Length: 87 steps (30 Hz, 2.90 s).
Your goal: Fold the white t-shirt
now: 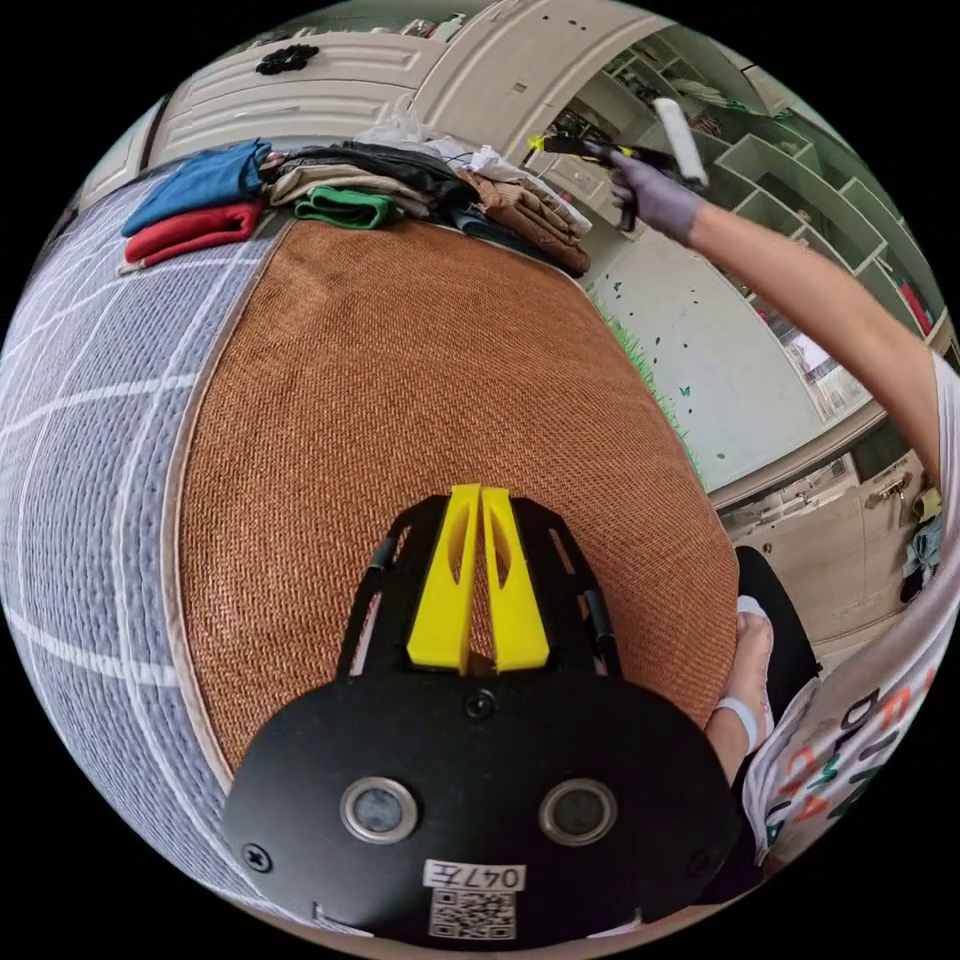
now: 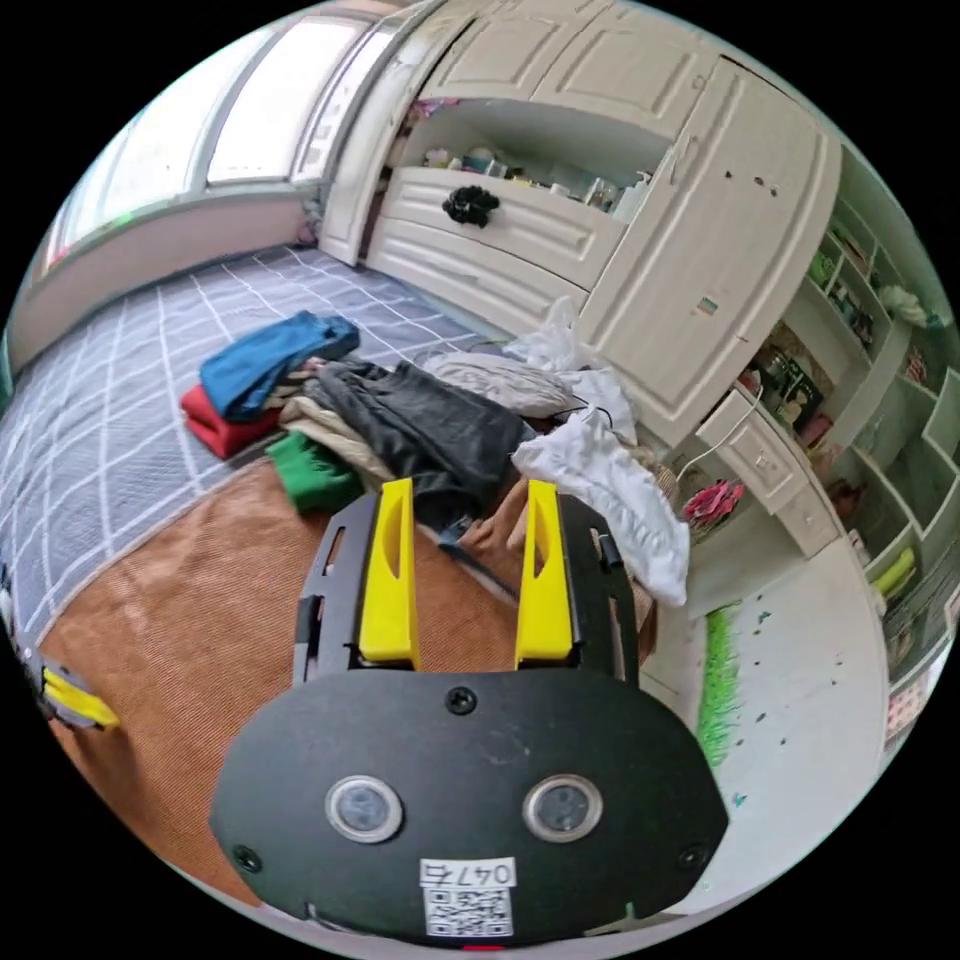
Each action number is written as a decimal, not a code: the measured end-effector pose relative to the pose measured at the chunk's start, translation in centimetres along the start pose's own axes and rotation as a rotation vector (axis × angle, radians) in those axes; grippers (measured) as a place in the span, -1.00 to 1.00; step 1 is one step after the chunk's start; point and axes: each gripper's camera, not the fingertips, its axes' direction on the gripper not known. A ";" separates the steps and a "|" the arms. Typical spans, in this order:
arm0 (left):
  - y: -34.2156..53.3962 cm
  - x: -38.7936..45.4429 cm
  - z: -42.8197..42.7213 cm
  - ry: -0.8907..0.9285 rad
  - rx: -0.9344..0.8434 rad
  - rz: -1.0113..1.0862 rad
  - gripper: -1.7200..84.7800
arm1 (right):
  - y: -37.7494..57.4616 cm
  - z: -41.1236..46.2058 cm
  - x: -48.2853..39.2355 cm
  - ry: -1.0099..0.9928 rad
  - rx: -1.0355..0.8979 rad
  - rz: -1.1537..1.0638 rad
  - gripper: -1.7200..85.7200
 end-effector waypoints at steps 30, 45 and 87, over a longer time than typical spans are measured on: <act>3.9 0.1 -5.8 -0.369 0.097 -0.384 -0.98 | 24.8 -18.3 -5.8 -0.814 -0.322 0.047 -0.84; 11.8 13.7 -8.1 -0.479 -0.076 -0.229 -0.98 | 45.5 -28.1 -12.5 -0.880 -0.155 0.339 -0.98; 39.3 -1.7 -1.2 -0.045 0.165 -0.812 -0.98 | 32.9 -29.2 -26.0 -0.793 -0.152 -0.270 -0.92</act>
